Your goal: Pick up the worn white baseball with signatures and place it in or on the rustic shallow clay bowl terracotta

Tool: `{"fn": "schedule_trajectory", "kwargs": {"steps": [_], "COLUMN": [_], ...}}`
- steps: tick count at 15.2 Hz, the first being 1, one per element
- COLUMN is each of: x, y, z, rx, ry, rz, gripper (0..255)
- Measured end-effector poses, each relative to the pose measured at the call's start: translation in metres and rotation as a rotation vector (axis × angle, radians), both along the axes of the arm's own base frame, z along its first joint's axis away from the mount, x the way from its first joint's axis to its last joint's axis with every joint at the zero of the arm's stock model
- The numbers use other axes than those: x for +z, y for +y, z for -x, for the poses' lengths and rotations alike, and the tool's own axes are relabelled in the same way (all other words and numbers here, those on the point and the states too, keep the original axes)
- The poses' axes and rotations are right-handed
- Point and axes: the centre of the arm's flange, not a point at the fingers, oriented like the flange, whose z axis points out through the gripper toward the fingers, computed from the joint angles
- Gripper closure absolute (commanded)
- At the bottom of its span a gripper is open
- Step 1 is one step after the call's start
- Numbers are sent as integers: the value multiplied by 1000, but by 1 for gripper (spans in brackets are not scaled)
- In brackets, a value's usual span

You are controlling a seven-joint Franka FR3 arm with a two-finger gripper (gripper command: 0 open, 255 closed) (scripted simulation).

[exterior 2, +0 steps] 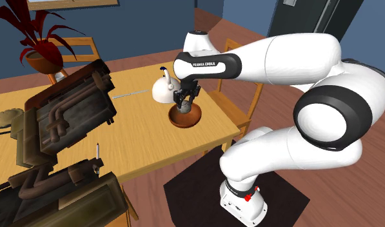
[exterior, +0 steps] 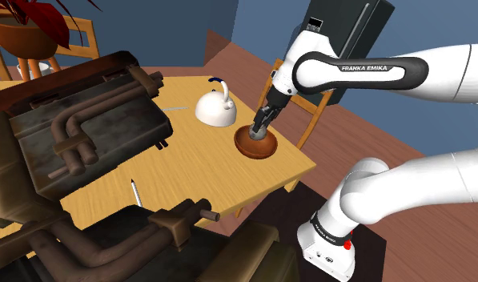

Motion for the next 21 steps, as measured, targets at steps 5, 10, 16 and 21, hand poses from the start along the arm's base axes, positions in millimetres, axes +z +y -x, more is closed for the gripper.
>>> {"fn": "schedule_trajectory", "kwargs": {"steps": [5,10,16,21], "x": [0,0,46,49], "y": [0,0,-5,-5], "z": [0,0,6,7], "rx": [0,0,0,0], "ry": [0,0,-2,-1], "rz": [0,0,0,0], "gripper": [0,0,0,0]}}
